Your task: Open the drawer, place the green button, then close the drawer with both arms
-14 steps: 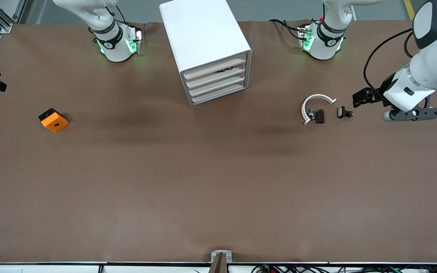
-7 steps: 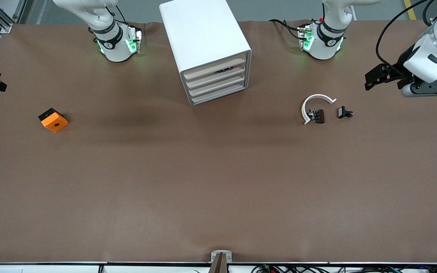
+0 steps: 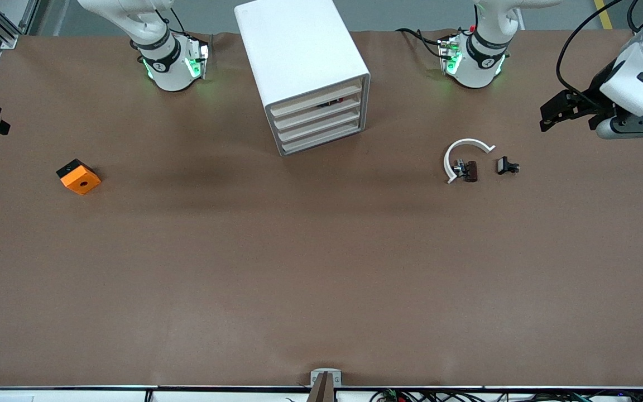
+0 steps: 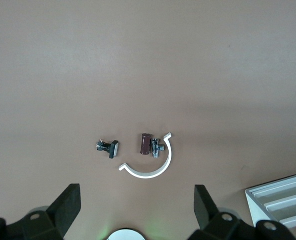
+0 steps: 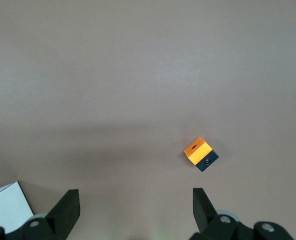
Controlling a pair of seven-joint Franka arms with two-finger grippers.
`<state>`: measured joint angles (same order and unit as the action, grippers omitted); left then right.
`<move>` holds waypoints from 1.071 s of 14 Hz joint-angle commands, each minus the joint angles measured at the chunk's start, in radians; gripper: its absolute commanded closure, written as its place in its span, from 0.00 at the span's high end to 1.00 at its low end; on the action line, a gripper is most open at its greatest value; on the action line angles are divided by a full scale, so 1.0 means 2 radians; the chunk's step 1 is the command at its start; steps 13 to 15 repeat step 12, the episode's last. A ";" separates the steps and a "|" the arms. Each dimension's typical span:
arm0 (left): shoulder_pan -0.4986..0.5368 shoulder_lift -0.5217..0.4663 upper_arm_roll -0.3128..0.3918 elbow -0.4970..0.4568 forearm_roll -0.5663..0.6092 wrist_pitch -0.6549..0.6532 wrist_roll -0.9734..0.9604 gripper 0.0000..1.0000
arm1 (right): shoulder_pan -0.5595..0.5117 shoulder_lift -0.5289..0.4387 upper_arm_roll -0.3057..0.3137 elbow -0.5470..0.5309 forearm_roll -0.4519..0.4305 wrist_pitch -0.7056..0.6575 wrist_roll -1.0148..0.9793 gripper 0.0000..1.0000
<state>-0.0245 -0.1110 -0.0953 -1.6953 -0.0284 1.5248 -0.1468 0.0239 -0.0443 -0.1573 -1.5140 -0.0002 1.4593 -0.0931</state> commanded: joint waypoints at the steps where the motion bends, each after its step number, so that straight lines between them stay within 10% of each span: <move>1: -0.004 0.008 0.002 0.022 0.002 -0.024 0.001 1.00 | -0.004 -0.009 0.000 -0.008 0.009 -0.001 -0.003 1.00; 15: -0.002 0.009 0.002 0.022 0.001 -0.025 0.001 1.00 | -0.004 -0.009 0.000 -0.009 0.009 -0.001 -0.003 1.00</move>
